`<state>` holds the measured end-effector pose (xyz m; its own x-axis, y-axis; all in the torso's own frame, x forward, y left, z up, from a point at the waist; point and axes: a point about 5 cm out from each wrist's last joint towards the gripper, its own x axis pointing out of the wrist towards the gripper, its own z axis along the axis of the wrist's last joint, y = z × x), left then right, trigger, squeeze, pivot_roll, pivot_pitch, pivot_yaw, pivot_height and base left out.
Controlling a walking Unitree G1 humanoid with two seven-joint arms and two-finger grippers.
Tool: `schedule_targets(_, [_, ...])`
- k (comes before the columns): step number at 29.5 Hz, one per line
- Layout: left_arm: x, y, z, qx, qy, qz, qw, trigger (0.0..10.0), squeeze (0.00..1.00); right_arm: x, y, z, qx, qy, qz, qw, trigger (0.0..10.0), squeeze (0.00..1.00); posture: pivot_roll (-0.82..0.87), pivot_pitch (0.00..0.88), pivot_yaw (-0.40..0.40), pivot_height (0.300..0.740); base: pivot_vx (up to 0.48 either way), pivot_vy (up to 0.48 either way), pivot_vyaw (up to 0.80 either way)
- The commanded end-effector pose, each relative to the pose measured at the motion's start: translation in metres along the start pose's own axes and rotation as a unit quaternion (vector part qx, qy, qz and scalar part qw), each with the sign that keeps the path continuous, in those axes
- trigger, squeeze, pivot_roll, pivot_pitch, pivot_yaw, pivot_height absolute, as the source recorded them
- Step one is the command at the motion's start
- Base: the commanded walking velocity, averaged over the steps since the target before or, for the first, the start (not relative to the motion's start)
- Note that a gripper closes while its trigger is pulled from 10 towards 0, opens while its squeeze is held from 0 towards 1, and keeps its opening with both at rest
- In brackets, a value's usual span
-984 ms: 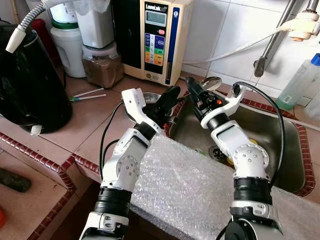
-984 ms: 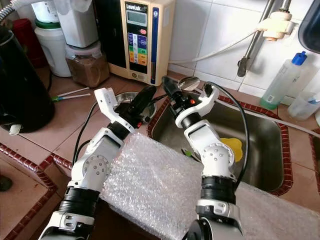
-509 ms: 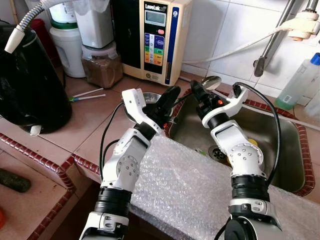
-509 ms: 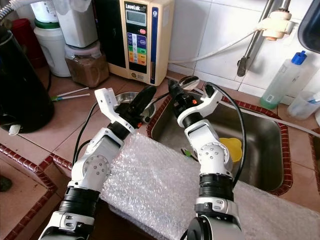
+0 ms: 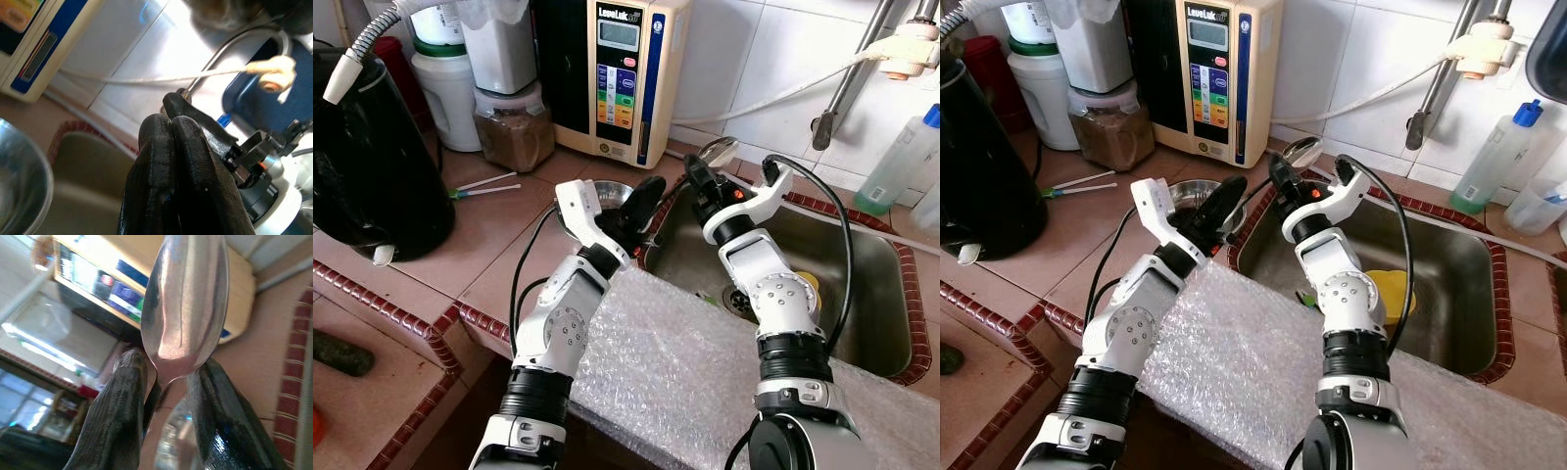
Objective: Kitchen organization
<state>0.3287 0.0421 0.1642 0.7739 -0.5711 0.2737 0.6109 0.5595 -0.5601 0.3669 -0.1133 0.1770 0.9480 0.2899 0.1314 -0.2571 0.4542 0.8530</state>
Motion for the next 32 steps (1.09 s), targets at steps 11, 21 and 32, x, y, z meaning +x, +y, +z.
schedule_targets(11, [0.01,-0.008,0.007,0.068,-0.003,-0.005,0.998,10.0,1.0,-0.021,-0.056,0.061,-0.124,-0.128,-0.205,0.962,0.0,0.0,-0.02,0.0,-0.025,0.74,0.0,0.0,0.0])
schedule_targets(21, [-0.004,0.004,0.007,0.11,0.022,0.01,0.994,10.0,1.0,-0.046,-0.093,0.079,-0.209,-0.155,-0.341,0.903,0.0,0.0,-0.01,0.0,-0.018,0.74,0.0,0.0,0.0])
schedule_targets(32, [-0.013,0.009,0.007,0.13,0.031,0.025,0.991,10.0,1.0,-0.052,-0.107,0.064,-0.212,-0.134,-0.367,0.896,0.0,0.0,0.02,0.0,-0.024,0.74,0.0,0.0,0.0])
